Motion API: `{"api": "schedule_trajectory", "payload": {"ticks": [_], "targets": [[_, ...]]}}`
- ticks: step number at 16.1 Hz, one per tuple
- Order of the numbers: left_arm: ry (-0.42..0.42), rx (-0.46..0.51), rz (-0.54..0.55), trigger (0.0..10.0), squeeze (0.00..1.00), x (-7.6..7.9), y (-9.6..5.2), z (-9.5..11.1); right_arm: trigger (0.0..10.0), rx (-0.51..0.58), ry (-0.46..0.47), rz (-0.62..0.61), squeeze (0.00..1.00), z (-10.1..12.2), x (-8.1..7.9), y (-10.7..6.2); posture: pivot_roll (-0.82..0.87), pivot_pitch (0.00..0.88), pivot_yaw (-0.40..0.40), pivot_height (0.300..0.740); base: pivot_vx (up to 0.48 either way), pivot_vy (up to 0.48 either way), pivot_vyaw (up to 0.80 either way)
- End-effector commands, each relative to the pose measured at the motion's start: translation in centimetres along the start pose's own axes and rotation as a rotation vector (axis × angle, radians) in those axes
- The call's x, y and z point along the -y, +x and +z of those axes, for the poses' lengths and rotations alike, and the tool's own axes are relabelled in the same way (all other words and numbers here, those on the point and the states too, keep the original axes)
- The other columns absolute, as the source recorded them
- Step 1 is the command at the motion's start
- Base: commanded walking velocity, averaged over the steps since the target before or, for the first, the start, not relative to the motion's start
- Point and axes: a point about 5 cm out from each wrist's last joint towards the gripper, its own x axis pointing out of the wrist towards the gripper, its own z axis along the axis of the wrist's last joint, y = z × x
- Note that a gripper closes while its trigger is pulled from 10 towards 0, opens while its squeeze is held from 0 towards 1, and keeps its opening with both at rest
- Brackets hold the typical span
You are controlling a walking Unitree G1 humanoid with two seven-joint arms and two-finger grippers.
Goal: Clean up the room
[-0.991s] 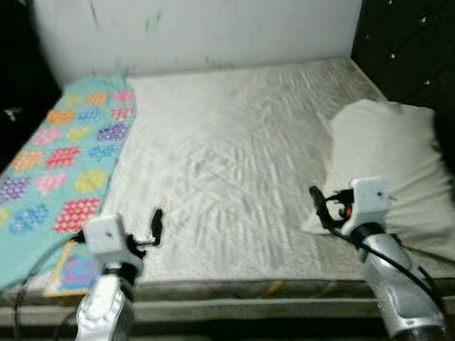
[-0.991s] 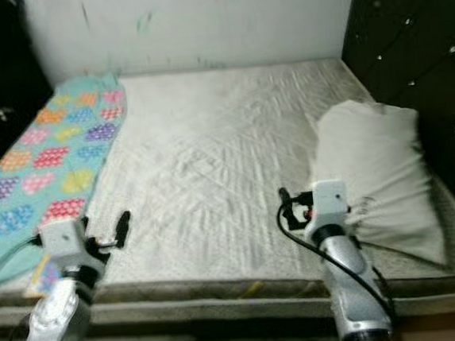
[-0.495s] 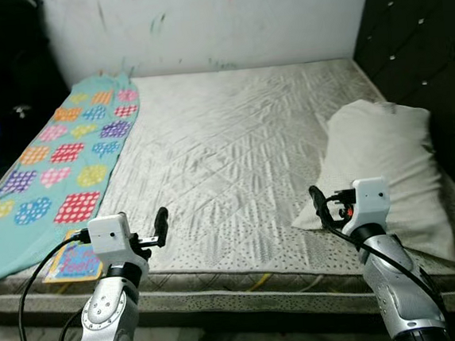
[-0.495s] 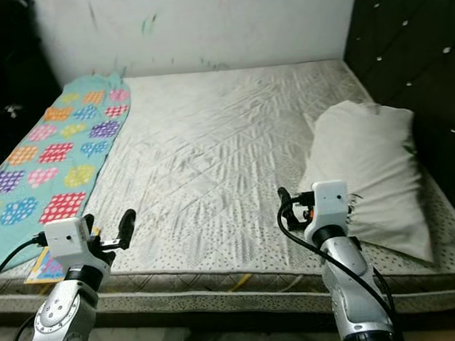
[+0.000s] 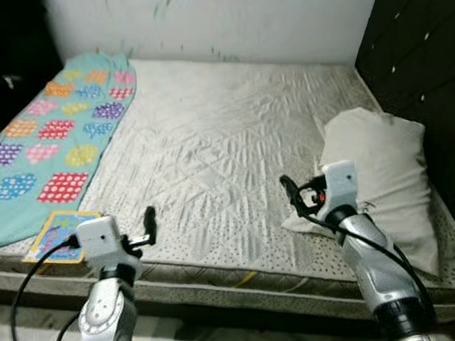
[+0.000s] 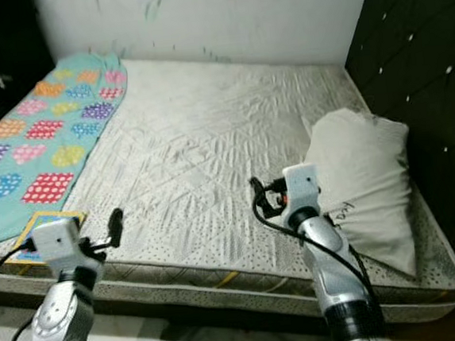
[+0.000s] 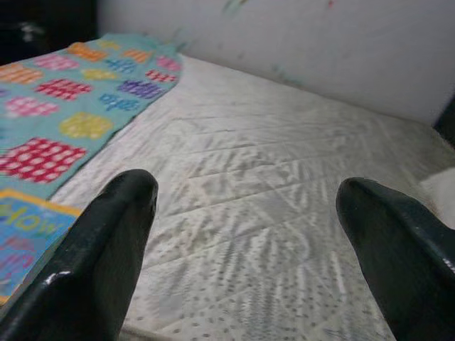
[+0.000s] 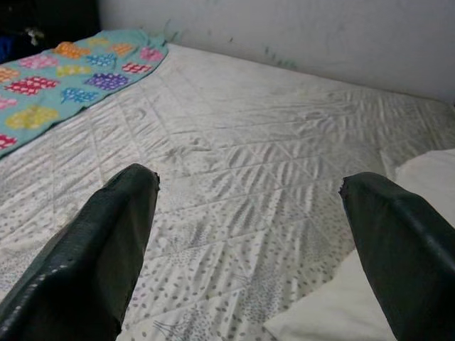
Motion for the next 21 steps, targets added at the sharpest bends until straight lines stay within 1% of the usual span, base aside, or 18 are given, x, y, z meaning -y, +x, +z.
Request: {"api": "schedule_trajectory", "payload": {"ticks": [1,3,4,5,8,10,14,15,17,18,19,20,21], "targets": [[0.020,0.014,0.011,10.0,0.00,-0.3,-0.2,0.3,10.0,-0.006,-0.007,0.005,0.00,-0.3,-0.1,0.1,0.00,0.000,-0.075,0.740,0.000,0.000,0.00],[0.039,0.018,0.011,10.0,0.00,-0.4,0.0,0.5,10.0,0.001,-0.006,0.010,0.00,-0.3,-0.3,0.1,-0.01,0.000,-0.053,0.740,0.000,0.000,0.00],[0.035,0.019,-0.005,10.0,0.00,-0.3,0.2,0.5,10.0,0.003,0.000,0.004,0.00,-0.4,-0.3,0.0,-0.01,0.000,-0.039,0.740,0.000,0.000,0.00],[0.051,0.014,-0.016,10.0,0.00,-0.2,0.5,0.5,10.0,0.006,0.003,-0.007,0.00,-0.6,-0.2,-0.3,-0.02,0.000,-0.026,0.740,0.000,0.000,0.00],[0.029,0.005,-0.072,10.0,0.00,0.6,0.8,0.5,10.0,0.011,0.012,-0.035,0.00,-0.8,0.3,-0.8,-0.04,0.000,-0.010,0.740,0.000,0.000,0.00],[0.025,0.000,-0.070,10.0,0.00,0.7,1.0,0.5,10.0,0.001,0.006,-0.046,0.00,-1.1,0.7,-1.1,-0.05,0.000,-0.009,0.740,0.000,0.000,0.00],[0.017,-0.001,-0.072,10.0,0.00,1.0,0.7,0.4,10.0,0.001,0.005,-0.053,0.00,-1.2,0.8,-1.5,-0.05,0.000,-0.005,0.740,0.000,0.000,0.00],[0.014,-0.008,-0.078,10.0,0.00,1.1,0.4,0.2,10.0,0.001,0.006,-0.056,0.00,-1.3,0.8,-1.7,-0.06,0.000,-0.003,0.740,0.000,0.000,0.00],[0.029,-0.051,-0.079,10.0,0.00,0.7,0.5,-1.3,10.0,-0.022,0.019,-0.085,0.00,-2.4,0.6,-2.0,-0.07,0.000,0.008,0.740,0.000,0.000,0.00],[0.061,-0.049,-0.080,10.0,0.00,0.2,1.6,-0.9,10.0,-0.007,0.042,-0.084,0.00,-2.0,-0.3,-1.2,-0.06,0.000,0.023,0.740,0.000,0.000,0.00],[0.068,-0.029,-0.093,10.0,0.00,0.2,2.3,0.0,10.0,0.019,0.045,-0.064,0.00,-1.3,-0.8,-0.7,-0.05,0.000,0.034,0.740,0.000,0.000,0.00],[0.067,0.013,-0.129,10.0,0.00,0.5,3.0,1.9,10.0,0.075,0.041,-0.044,0.00,0.4,-0.9,-0.1,-0.04,0.000,0.054,0.740,0.000,0.000,0.00],[0.053,0.021,-0.146,10.0,0.00,0.8,3.4,1.9,10.0,0.081,0.041,-0.069,0.00,0.3,0.1,0.1,-0.04,0.000,0.058,0.740,0.000,0.000,0.00]]}}
